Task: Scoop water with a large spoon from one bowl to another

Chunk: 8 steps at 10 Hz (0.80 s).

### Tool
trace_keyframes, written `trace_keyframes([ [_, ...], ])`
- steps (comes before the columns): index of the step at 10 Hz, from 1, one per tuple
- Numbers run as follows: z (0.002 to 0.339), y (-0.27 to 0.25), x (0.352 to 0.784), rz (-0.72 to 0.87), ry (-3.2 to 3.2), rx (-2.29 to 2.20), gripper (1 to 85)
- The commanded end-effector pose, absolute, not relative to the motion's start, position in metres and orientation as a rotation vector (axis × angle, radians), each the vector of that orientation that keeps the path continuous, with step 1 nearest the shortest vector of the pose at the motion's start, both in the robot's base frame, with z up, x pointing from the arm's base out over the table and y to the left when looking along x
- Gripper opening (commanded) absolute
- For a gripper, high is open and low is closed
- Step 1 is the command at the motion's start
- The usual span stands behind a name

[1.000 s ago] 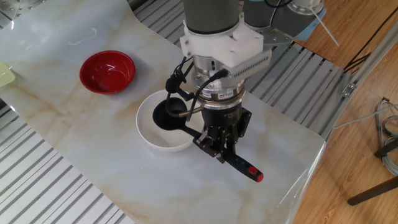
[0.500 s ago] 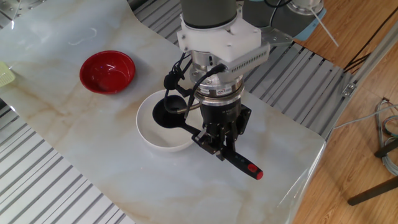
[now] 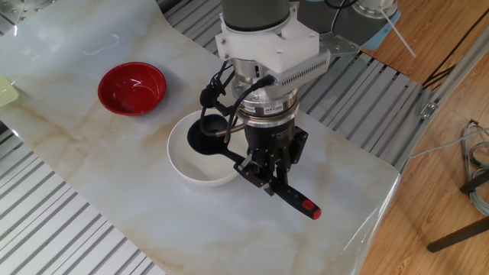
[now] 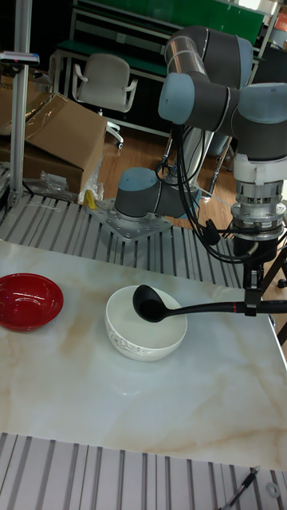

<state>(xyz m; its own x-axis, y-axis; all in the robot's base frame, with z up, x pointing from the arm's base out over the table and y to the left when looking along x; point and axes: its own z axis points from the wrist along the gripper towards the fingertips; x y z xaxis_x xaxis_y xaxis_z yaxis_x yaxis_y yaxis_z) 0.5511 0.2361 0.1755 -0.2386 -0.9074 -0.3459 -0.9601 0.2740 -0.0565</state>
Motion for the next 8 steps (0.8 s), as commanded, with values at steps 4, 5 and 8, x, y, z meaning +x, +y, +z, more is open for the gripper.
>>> trace_keyframes([
  [4, 0.1794, 0.2401, 0.5533, 0.258, 2.23, -1.686, 1.3],
  [5, 0.1799, 0.2412, 0.5537, 0.262, 2.23, -1.679, 1.3],
  [8, 0.1815, 0.2444, 0.5565, 0.268, 2.223, -1.66, 1.3],
])
